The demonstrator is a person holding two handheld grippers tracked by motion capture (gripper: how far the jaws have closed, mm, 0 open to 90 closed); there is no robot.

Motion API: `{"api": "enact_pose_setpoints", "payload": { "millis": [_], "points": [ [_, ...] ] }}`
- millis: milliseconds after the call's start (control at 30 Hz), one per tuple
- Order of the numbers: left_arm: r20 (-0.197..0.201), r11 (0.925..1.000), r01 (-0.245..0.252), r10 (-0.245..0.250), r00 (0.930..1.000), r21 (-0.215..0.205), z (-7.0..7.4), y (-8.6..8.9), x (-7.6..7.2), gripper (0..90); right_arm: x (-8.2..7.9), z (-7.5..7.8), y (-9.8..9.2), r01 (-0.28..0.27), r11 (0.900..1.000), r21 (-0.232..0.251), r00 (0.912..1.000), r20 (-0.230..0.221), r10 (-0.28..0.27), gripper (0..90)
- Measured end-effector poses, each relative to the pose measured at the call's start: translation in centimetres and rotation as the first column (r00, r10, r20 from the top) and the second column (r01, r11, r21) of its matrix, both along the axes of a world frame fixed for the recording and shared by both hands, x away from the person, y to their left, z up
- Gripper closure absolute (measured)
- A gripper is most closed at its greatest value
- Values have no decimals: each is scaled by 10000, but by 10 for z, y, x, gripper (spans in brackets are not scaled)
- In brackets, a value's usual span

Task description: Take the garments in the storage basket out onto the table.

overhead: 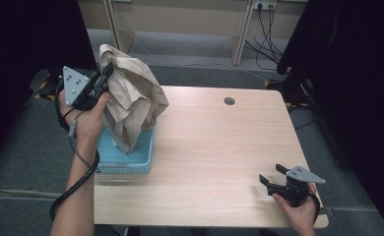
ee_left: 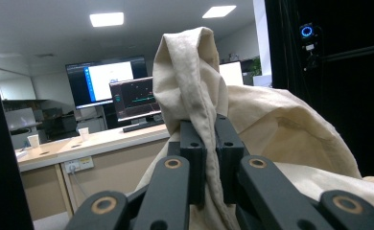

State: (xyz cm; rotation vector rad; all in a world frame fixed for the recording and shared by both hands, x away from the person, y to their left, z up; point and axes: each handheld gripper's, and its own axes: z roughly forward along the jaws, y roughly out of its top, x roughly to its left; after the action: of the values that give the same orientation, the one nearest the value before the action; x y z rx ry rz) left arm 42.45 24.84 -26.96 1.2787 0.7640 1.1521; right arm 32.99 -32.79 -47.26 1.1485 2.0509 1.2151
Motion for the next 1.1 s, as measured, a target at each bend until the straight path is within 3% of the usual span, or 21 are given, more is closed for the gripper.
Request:
{"api": "enact_pose_setpoints", "payload": {
  "millis": [1100],
  "points": [
    [804, 9996, -88, 108, 9967, -254, 33, 4, -5, 852, 0, 0, 0, -1, 10000, -8, 10000, -1, 1, 209]
  ]
}}
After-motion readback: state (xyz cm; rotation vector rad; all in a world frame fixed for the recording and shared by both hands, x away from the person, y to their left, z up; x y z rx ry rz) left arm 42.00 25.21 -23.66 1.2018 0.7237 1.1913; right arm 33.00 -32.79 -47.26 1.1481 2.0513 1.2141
